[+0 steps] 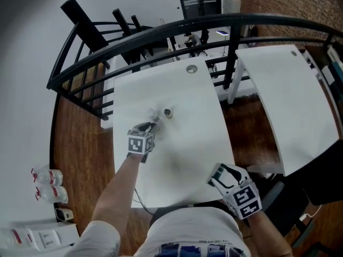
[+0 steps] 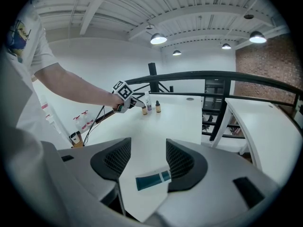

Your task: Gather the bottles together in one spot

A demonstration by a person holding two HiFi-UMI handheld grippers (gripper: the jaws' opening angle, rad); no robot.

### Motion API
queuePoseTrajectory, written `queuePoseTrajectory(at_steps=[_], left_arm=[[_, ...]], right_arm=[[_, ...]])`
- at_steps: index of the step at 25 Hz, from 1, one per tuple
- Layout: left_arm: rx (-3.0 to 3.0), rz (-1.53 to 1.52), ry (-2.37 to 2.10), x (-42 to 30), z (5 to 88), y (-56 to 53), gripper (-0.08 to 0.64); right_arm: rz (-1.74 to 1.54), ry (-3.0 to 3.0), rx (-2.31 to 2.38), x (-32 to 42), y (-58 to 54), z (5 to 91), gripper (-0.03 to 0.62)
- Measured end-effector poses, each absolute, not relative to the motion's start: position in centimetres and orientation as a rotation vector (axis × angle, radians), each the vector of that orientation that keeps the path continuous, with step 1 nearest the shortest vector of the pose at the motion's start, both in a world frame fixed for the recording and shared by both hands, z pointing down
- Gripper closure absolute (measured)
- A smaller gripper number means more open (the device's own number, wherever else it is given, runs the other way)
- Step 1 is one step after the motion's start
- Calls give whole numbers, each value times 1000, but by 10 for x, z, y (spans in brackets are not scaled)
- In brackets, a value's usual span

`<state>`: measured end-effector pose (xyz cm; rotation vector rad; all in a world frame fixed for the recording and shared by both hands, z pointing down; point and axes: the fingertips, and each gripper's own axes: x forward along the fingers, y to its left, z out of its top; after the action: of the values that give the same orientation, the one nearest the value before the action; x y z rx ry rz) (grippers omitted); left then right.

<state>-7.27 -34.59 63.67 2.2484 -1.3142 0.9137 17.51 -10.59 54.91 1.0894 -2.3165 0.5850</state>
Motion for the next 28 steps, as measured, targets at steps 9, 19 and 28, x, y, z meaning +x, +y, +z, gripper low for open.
queuePoseTrajectory(at_steps=[9,19,28], left_arm=[[2254,824,-1439,-90,591,-325,376],[2216,802,-1495,-114,545,-187,377],[2223,539,-1498,-149,485,-29,376]], right_arm=[[569,-2341,1083,174,-101,548,337],[499,-2426,1048,124,-75,533,337],[443,-2414,1047,63,-11,504,337]])
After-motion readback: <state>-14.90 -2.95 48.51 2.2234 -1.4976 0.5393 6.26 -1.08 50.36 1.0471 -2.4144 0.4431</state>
